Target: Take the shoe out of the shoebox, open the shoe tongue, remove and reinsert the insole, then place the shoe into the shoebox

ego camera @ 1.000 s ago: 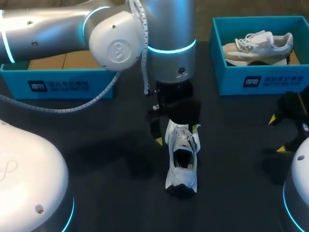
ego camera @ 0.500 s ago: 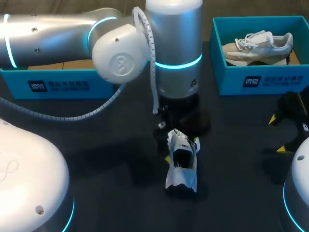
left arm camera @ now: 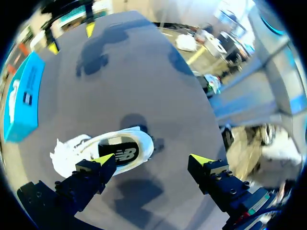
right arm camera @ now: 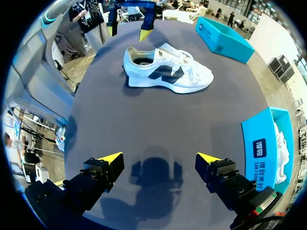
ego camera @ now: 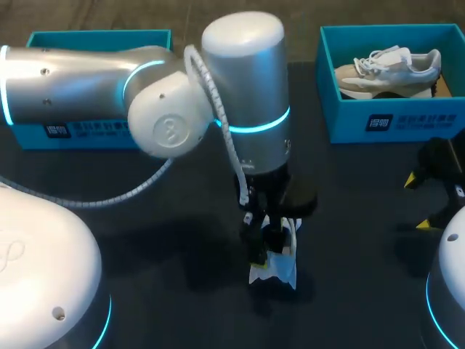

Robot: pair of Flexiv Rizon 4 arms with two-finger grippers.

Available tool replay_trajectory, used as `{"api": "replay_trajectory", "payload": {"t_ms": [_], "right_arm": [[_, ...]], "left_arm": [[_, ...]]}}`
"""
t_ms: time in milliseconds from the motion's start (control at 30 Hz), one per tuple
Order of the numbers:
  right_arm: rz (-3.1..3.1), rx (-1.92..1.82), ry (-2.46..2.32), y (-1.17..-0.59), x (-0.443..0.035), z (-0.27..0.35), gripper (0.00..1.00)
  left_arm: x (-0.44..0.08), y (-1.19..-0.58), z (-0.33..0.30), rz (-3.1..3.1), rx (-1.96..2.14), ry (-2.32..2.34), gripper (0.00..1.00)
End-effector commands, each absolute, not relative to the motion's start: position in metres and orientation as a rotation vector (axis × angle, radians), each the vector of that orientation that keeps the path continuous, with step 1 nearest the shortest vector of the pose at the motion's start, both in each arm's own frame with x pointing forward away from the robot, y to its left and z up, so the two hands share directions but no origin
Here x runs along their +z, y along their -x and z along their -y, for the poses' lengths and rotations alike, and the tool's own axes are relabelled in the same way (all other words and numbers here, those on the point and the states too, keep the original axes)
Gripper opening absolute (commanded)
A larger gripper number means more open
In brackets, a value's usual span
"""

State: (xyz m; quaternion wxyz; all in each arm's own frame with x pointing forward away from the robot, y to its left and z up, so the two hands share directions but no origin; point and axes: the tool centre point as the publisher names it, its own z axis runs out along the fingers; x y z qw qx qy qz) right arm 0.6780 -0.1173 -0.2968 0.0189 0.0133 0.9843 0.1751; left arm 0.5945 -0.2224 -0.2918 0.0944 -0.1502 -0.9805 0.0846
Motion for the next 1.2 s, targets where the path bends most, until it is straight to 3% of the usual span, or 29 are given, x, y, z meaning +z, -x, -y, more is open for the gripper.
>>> {"api": "replay_trajectory", "payload": {"t_ms": [33, 1200], "right_arm": [[-3.055, 0.539, -0.042, -0.677, -0.297, 0.117, 1.00], [-3.055, 0.539, -0.042, -0.677, -0.297, 0.117, 1.00]], "left_arm": [[-0.306, -0.587, 0.220, 2.989, 0.248, 0.238, 1.00], [-0.363, -0.588, 0.236, 3.010, 0.162, 0.189, 1.00]]}}
